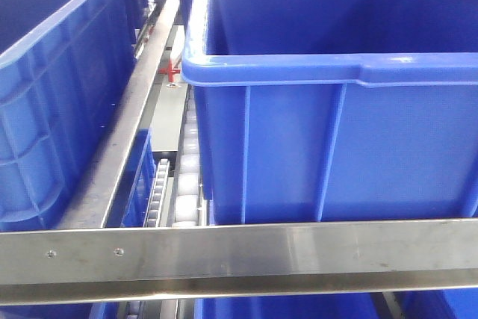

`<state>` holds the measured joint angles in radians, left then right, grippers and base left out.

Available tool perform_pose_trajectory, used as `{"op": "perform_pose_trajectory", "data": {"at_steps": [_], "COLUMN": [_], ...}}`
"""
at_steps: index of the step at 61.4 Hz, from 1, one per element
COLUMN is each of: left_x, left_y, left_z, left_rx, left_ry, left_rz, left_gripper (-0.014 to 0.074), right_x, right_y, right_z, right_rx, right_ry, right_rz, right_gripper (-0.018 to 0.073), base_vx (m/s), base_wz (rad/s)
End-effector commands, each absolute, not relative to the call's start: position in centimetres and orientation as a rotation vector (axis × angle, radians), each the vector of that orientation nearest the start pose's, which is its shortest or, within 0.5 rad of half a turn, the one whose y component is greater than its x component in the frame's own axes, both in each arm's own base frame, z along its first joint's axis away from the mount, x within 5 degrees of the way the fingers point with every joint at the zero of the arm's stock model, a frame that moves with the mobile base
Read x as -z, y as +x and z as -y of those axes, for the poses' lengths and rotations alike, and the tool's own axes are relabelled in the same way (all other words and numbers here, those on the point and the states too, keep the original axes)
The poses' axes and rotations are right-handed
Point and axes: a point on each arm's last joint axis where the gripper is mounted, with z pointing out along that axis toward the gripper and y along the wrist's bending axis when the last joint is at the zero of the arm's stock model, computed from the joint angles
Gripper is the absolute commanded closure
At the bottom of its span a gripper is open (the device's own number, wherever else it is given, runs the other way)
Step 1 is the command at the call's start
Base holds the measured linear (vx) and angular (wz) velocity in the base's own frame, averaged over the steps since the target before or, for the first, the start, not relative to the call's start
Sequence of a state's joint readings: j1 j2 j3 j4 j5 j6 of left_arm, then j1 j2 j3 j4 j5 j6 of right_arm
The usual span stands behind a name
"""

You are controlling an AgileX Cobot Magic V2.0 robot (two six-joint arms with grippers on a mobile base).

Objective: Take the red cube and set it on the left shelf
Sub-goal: 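Open the right gripper to drop the red cube into the blue crate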

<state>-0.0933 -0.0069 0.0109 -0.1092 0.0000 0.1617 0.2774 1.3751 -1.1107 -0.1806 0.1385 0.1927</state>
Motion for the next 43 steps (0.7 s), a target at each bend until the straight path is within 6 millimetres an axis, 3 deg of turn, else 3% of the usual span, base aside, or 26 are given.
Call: {"op": "perform_pose_trajectory", "data": {"at_steps": [1, 15, 21, 31, 35, 43], "left_x": [-21.0, -21.0, -21.0, -21.0, -21.0, -21.0], "left_y": [5.7, 5.7, 5.7, 5.7, 5.7, 5.7], "left_z": [0.4, 0.4, 0.4, 0.4, 0.4, 0.4], "left_rx": [0.033, 0.033, 0.033, 0.033, 0.033, 0.033], "left_ry": [0.088, 0.088, 0.088, 0.088, 0.088, 0.088], "left_rz": [-1.430, -1.430, -1.430, -1.430, -1.430, -1.430], "left_gripper": [0.0491, 0.0491, 0.0491, 0.0491, 0.0491, 0.0491], "right_x": [-38.1, -37.1, -37.1, -37.9, -38.1, -38.1], "right_y": [31.3, 31.5, 30.8, 27.6, 25.9, 22.1], "right_z": [-9.7, -10.0, -9.7, -8.5, -8.0, -6.9], "right_rx": [-0.216, -0.207, -0.188, -0.181, -0.187, -0.207], "right_ry": [-0.252, -0.264, -0.263, -0.254, -0.252, -0.248], "right_rz": [-1.746, -1.814, -1.866, -1.865, -1.838, -1.748], "right_gripper": [0.0029, 0.0045, 0.0149, 0.0524, 0.0489, 0.0507], "base_vx": [0.00, 0.02, -0.01, -0.03, 0.00, 0.00], "base_wz": [0.00, 0.09, -0.04, 0.05, 0.00, 0.00]}}
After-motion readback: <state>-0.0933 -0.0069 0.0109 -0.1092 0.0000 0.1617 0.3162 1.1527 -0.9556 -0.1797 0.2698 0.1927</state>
